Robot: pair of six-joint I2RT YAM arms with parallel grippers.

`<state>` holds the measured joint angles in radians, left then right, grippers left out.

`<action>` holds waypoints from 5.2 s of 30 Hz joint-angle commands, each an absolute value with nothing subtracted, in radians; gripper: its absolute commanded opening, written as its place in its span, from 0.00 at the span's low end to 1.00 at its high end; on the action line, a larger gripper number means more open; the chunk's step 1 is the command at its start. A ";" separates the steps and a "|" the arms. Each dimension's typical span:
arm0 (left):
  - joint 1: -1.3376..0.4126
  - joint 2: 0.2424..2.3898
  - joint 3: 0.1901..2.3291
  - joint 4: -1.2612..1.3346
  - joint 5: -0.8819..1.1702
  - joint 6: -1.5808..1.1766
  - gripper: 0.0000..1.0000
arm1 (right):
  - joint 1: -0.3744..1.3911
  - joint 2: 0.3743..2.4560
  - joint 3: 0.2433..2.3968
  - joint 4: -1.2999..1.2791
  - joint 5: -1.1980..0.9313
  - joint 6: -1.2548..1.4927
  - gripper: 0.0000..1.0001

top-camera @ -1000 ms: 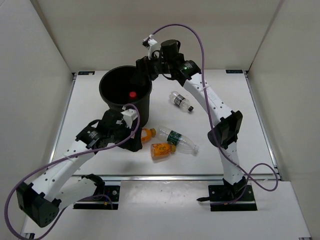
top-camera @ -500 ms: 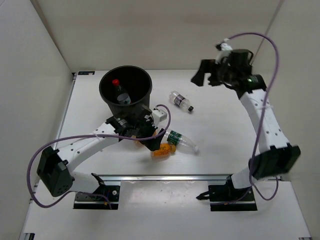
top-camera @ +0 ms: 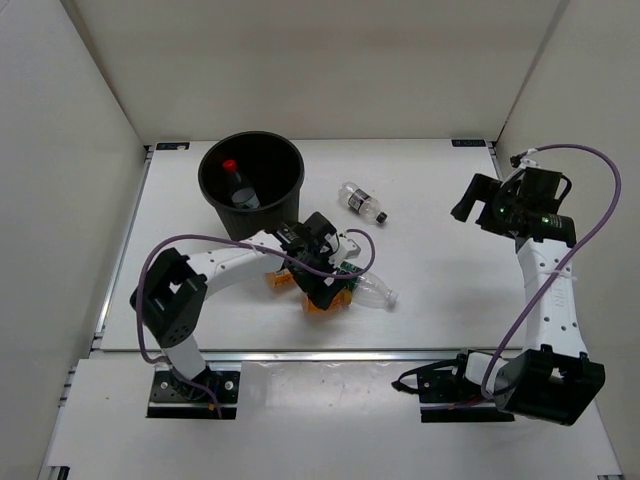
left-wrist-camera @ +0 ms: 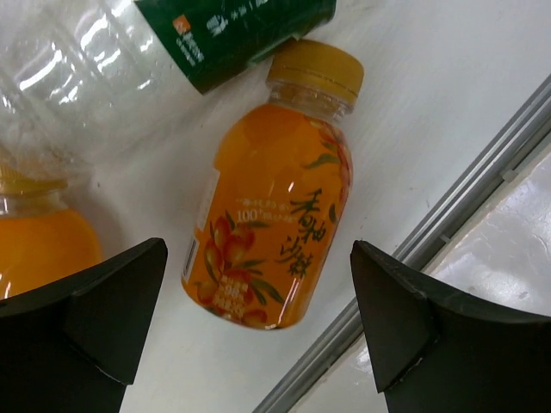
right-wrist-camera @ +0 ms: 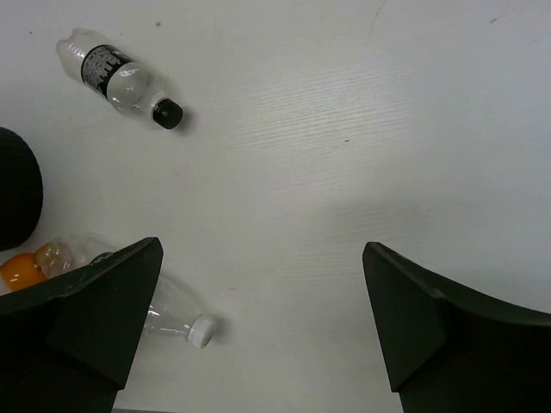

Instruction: Put the plastic bottles in the bin

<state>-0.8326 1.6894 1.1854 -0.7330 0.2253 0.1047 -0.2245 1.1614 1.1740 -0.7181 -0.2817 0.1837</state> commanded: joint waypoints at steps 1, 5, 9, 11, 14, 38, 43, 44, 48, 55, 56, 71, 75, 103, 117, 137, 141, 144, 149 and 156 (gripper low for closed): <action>-0.838 1.710 1.235 -0.701 0.265 0.140 0.99 | -0.236 1.127 1.157 -0.698 -0.233 0.163 0.99; -0.844 1.746 1.204 -0.683 0.279 0.138 0.96 | -0.264 1.124 1.141 -0.683 -0.241 0.163 0.99; -0.853 1.763 1.204 -0.713 0.264 0.135 0.73 | -0.290 1.105 1.137 -0.683 -0.235 0.146 0.99; -0.853 1.735 1.206 -0.722 0.275 0.123 0.62 | -0.293 1.100 1.132 -0.673 -0.229 0.143 0.99; -0.847 1.649 1.180 -0.713 0.288 0.135 0.58 | -0.291 1.094 1.124 -0.664 -0.244 0.140 0.99; -0.442 1.273 1.218 -0.054 -0.416 -0.273 0.64 | -0.091 1.224 0.946 -0.413 -0.356 0.141 0.99; -0.408 1.328 1.296 -0.126 -0.382 -0.285 0.99 | -0.063 1.269 0.976 -0.419 -0.367 0.100 0.99; -0.407 1.313 1.295 -0.132 -0.382 -0.281 0.99 | -0.052 1.279 0.977 -0.411 -0.356 0.091 1.00; -0.419 1.287 1.356 -0.261 -0.309 -0.249 0.98 | -0.006 1.310 1.009 -0.402 -0.393 -0.093 0.99; -0.460 1.057 1.229 -0.474 -0.326 -0.260 0.99 | 0.028 1.446 1.092 -0.364 -0.597 -0.321 0.99; -0.437 1.037 1.212 -0.507 -0.345 -0.284 0.98 | 0.034 1.459 1.097 -0.354 -0.598 -0.328 0.99; -0.307 0.759 1.180 -0.801 -0.636 -0.408 0.99 | 0.063 1.997 1.595 -0.636 -0.752 -0.655 0.97; -0.272 0.752 1.161 -0.798 -0.628 -0.397 0.99 | 0.072 2.042 1.600 -0.715 -0.793 -0.660 0.93; -0.265 0.750 1.117 -0.755 -0.618 -0.334 0.98 | 0.360 1.495 1.080 -0.353 -0.397 -0.307 0.49; -0.278 0.739 1.052 -0.707 -0.459 -0.350 0.99 | 0.604 1.763 1.834 0.173 -0.595 0.061 0.45; -0.356 0.794 1.055 -0.784 -0.227 -0.244 0.99 | 0.667 1.962 2.054 0.117 -0.681 0.120 0.99; -0.386 0.833 1.052 -0.778 -0.132 -0.186 0.99 | 0.621 1.895 2.051 -0.050 -0.579 0.098 0.99; -0.428 0.871 1.042 -0.775 -0.038 -0.143 0.99 | 0.560 1.818 1.996 -0.219 -0.424 0.091 0.99; -0.564 0.981 1.009 -0.752 -0.006 -0.092 0.99 | 0.422 1.588 1.696 -0.411 -0.042 0.081 0.99; -0.691 1.170 1.026 -0.709 0.023 -0.031 0.99 | 0.089 1.251 1.266 -0.492 -0.068 0.202 0.99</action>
